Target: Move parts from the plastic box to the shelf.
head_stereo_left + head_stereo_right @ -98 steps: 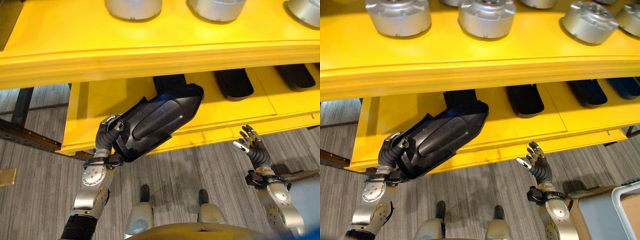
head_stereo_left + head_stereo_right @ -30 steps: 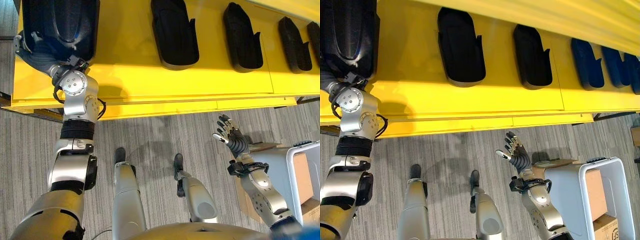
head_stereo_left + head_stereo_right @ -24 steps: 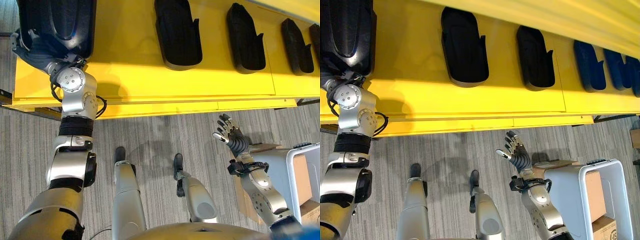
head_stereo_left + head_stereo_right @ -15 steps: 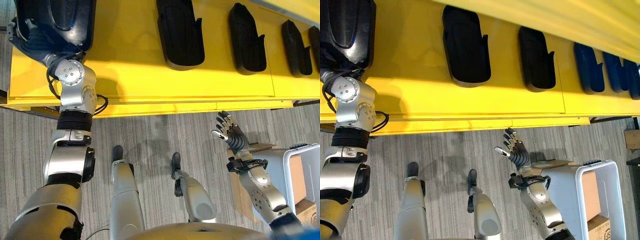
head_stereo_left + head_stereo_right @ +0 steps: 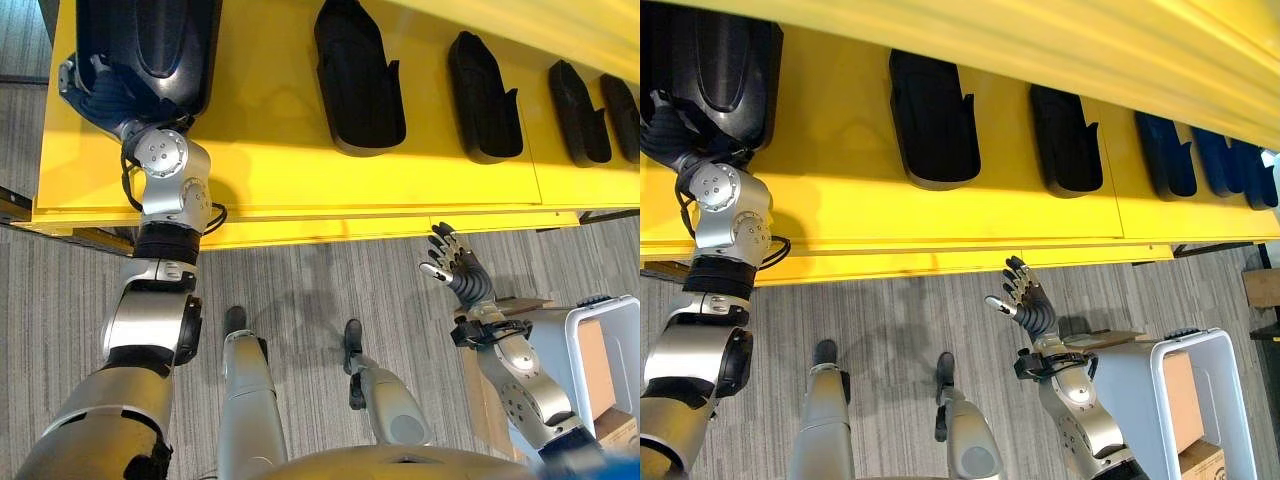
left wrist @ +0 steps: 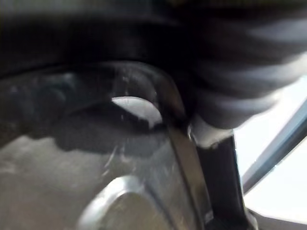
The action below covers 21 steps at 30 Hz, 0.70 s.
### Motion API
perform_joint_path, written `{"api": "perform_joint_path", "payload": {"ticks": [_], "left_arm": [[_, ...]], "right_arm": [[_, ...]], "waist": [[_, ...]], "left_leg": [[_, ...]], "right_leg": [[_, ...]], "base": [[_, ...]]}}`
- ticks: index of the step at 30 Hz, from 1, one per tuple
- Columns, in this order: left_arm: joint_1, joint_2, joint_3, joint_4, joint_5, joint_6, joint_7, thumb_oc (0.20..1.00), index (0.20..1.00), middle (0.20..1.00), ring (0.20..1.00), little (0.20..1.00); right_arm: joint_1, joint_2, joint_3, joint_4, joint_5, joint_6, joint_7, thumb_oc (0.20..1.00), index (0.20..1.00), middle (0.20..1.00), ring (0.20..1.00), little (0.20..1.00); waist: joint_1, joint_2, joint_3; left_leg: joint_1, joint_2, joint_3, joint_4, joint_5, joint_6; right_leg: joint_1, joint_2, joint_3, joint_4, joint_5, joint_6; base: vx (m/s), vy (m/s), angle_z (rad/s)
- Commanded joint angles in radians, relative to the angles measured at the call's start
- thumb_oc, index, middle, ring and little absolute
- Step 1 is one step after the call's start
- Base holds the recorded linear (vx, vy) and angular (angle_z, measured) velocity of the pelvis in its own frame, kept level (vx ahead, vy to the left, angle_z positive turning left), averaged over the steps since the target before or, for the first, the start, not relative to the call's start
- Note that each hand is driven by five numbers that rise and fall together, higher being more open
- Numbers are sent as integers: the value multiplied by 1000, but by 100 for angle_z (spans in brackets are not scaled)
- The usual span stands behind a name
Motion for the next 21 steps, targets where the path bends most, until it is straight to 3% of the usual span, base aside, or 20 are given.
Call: {"api": "perform_joint_path", "payload": {"ticks": [1,2,3,5,7,8,10,11,13,14,18,19,21], "left_arm": [[-45,20,0,62,-48,-34,-43,1000,1000,1000,1000,1000],[-42,17,3,61,-53,-36,-44,1000,1000,1000,1000,1000],[-44,10,5,58,-65,-42,-50,1000,1000,1000,1000,1000],[-41,5,8,58,-77,-44,-55,1000,1000,1000,1000,1000],[-40,1,13,61,-101,-45,-70,1000,1000,1000,1000,1000],[-41,1,13,60,-101,-45,-71,1000,1000,1000,1000,1000],[-34,-6,21,59,-120,-49,-80,1000,1000,1000,1000,1000],[-30,-7,27,57,-129,-53,-87,1000,1000,1000,1000,1000],[-15,-15,34,54,-146,-54,-100,1000,1000,1000,1000,1000],[-14,-15,35,54,-146,-54,-100,1000,1000,1000,1000,1000],[11,-31,44,44,-173,-62,-119,1000,1000,1000,1000,1000],[16,-33,46,42,-171,-60,-123,1000,1000,1000,1000,1000],[24,-34,50,38,-170,-61,-124,1000,1000,1000,1000,1000]], "right_arm": [[-23,-80,-54,-52,25,-46,2,1000,1000,1000,1000,1000],[-22,-80,-54,-54,23,-46,2,1000,1000,1000,1000,1000],[-23,-80,-54,-54,23,-45,3,1000,1000,1000,1000,1000],[-22,-83,-54,-53,22,-42,4,1000,1000,1000,1000,1000],[-23,-88,-57,-52,21,-39,5,1000,1000,1000,1000,1000],[-23,-88,-58,-53,21,-39,5,1000,1000,1000,1000,1000],[-26,-90,-54,-52,24,-34,11,1000,1000,1000,1000,1000],[-29,-93,-55,-55,22,-32,13,1000,1000,1000,1000,1000],[-28,-92,-54,-56,22,-28,16,1000,1000,1000,1000,1000],[-28,-92,-53,-56,22,-28,17,1000,1000,1000,1000,1000],[-30,-92,-51,-56,21,-23,20,1000,1000,1000,1000,1000],[-32,-91,-50,-56,22,-22,22,1000,1000,1000,1000,1000],[-31,-93,-52,-58,19,-22,25,1000,1000,1000,1000,1000]], "waist": [[-5,32,14],[-4,32,15],[-5,30,20],[-4,31,16],[-4,29,16],[-3,28,22],[-2,26,16],[1,24,21],[5,22,20],[4,23,14],[11,21,14],[14,20,18],[15,20,17]], "left_leg": [[104,56,73,-127,-5,-21],[104,58,72,-125,-7,-21],[93,55,76,-131,25,-15],[106,60,71,-126,-8,-22],[109,58,69,-134,-2,-22],[99,56,74,-137,27,-16],[112,60,68,-136,-1,-22],[104,58,72,-140,29,-16],[108,60,69,-142,30,-17],[119,63,64,-140,0,-23],[127,64,61,-143,2,-25],[117,59,64,-146,33,-18],[118,59,63,-146,33,-18]], "right_leg": [[74,5,3,113,-111,-10],[75,6,3,115,-115,-10],[64,3,-2,114,-97,-12],[74,9,3,117,-118,-11],[71,11,2,118,-117,-11],[62,7,-3,118,-100,-13],[72,13,2,120,-117,-11],[63,11,-5,120,-100,-13],[65,13,-6,123,-101,-13],[75,17,-1,124,-119,-11],[80,19,-5,128,-122,-13],[70,14,-12,130,-105,-15],[71,14,-13,132,-107,-16]], "base": [[0,0,0],[-105,17,0],[0,0,0],[37,-17,0],[-52,6,-1],[-105,15,-2],[-17,-11,0],[0,0,0],[-21,-17,-2],[66,-41,-1],[-5,-9,0],[-99,7,1],[-48,8,0]]}}
